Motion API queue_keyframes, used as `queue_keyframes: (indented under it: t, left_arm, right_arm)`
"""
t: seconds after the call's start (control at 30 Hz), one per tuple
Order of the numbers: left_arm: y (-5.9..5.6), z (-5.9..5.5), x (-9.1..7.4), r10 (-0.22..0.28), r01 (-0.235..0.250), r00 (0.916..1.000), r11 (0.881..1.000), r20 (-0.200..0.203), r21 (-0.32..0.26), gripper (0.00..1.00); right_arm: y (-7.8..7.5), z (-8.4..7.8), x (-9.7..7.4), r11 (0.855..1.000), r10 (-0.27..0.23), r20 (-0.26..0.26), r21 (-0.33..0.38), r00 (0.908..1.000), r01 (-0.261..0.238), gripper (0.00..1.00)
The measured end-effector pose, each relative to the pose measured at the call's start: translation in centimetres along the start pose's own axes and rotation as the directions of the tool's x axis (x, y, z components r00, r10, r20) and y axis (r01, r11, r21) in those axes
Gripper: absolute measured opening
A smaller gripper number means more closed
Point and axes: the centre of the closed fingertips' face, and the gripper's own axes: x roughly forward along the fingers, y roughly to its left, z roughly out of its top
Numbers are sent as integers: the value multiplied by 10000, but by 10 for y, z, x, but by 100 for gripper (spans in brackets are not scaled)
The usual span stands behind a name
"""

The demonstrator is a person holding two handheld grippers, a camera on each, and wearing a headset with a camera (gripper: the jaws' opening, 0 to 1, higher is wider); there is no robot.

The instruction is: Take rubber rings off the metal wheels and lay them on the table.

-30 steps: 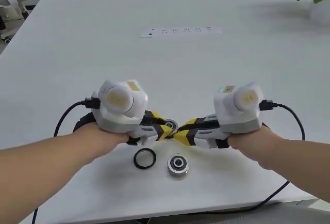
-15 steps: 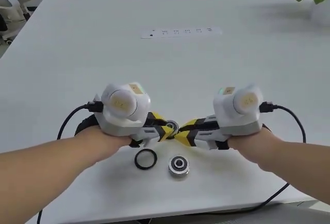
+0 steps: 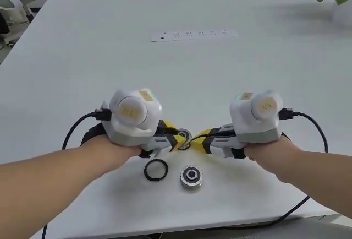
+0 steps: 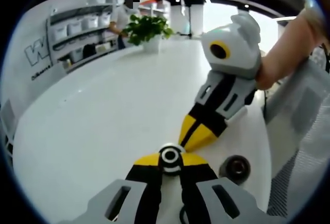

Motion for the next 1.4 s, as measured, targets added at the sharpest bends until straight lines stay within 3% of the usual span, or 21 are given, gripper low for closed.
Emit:
queue_keyframes:
  t: [0.23,0.83,1.0,1.4]
  left_arm:
    - [1,0,0,10,-9,10000,9998,-27,207,13]
    - [0,0,1,71,-67,9999,9992,-106,396,12]
    - [0,0,0,100,-96,9999,9992,-100,387,12]
    - [-2,0,0,184,-180,9997,9993,-141,320,12]
  right_arm:
    - [-2,-1,-1,9962,1,119,874,9999,-11,0]
    - [0,3,-6,9825,47,441,1860,9990,-128,0]
    - [-4,10,-11,9699,-41,862,2429,9963,-171,0]
    - [1,15,-12,9716,-52,1052,2359,9944,-199,0]
